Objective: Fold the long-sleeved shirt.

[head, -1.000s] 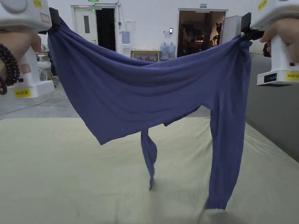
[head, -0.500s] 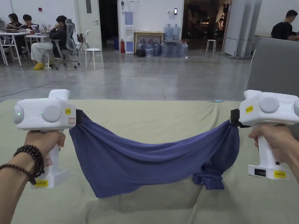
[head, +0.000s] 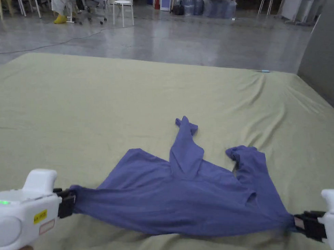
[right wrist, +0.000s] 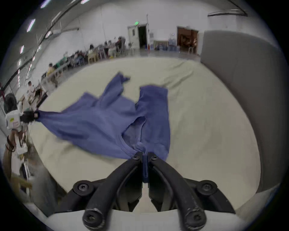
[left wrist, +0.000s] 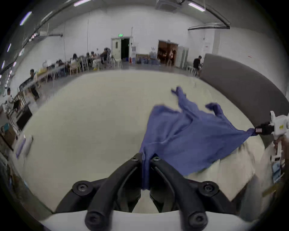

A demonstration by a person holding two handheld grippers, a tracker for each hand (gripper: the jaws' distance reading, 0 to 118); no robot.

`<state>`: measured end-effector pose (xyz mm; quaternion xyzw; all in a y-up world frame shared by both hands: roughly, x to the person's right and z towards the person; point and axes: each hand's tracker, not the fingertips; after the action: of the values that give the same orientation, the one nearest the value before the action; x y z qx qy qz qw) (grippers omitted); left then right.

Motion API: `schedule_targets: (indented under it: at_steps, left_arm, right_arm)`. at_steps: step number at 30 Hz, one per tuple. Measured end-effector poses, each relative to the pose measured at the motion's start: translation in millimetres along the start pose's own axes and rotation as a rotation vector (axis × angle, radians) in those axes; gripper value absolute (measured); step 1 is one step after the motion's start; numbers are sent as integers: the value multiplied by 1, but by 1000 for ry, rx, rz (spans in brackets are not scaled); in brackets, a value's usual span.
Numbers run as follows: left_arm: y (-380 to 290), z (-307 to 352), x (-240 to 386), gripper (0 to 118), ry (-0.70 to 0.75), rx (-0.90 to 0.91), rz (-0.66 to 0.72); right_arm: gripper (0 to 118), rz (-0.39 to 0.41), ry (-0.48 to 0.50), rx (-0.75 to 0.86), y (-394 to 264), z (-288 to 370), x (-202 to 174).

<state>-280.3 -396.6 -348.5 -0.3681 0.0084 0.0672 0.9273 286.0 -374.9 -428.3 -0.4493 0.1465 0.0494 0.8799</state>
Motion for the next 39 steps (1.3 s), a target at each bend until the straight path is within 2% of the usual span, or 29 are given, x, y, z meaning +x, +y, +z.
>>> schedule_targets:
  at_steps: [3,6,7,8,9,10,11,12,14,15,16,17,18,20,24,25,26,27,30,34,36,37,38,39]
  left_arm:
    - [-42,-17,-9,0,2,-81,15]
    - [-55,-25,-15,0,-18,-77,41]
    - [-54,-24,-15,2,-21,-67,54]
    - [-51,-21,-15,18,-33,-42,71]
    - [-45,-14,-14,54,-40,-34,71]
    - [-38,-11,-14,101,-33,-35,67]
    - [-30,-7,-13,116,-24,-38,66]
    - [-23,6,-14,114,-25,6,88]
    - [-22,31,-14,113,-30,53,84]
    - [-19,41,-13,106,-36,42,96]
    - [-18,48,-12,80,-34,40,109]
    - [-4,52,-6,16,-41,62,118]
    - [-2,57,-2,0,-38,78,116]
    - [-2,60,5,0,-8,114,105]
    - [-6,51,3,0,-23,72,110]
    - [-8,50,-6,28,-18,77,121]
    - [-10,44,-9,91,4,74,125]
    - [-11,39,-9,116,40,59,114]
    - [-19,2,-19,117,151,-53,65]
    - [-28,-37,-13,114,197,-176,59]
    - [-32,-51,-12,100,197,-208,63]
    - [-35,-56,-6,87,211,-240,62]
    - [-37,-60,-4,58,203,-229,64]
    - [-39,-62,-3,46,191,-227,68]
  right_arm:
    - [2,8,-18,-106,-37,-26,-4]
    - [2,-46,2,-127,-49,-49,5]
    - [6,-61,0,-115,-49,-50,5]
    - [38,-71,-5,-95,-46,-47,9]
    - [74,-76,-11,-77,-41,-40,11]
    - [104,-78,-24,-62,-37,-35,11]
    - [115,-69,-69,-24,-31,-24,12]
    - [115,-54,-72,40,-23,-6,11]
    - [112,-64,-92,112,-11,16,11]
    - [100,-91,-93,128,-6,26,10]
    - [71,-105,-75,151,-5,37,9]
    - [8,-102,-46,178,-4,44,8]
    - [0,-102,-49,199,-2,47,5]
    - [0,-107,-63,200,-6,48,-1]
    - [0,-83,-28,185,-12,48,-15]
    - [0,-76,-21,182,-14,47,-18]
    - [0,-71,-18,181,-16,46,-21]
    - [0,-65,-20,177,-16,44,-23]
    - [0,-46,-36,175,-12,44,-30]
    - [0,-45,-35,161,-5,39,-35]
    - [0,-35,-51,141,-1,35,-36]
    - [0,-29,-58,131,0,32,-38]
    - [0,-22,-57,123,1,28,-39]
    - [0,-22,-58,118,2,25,-41]
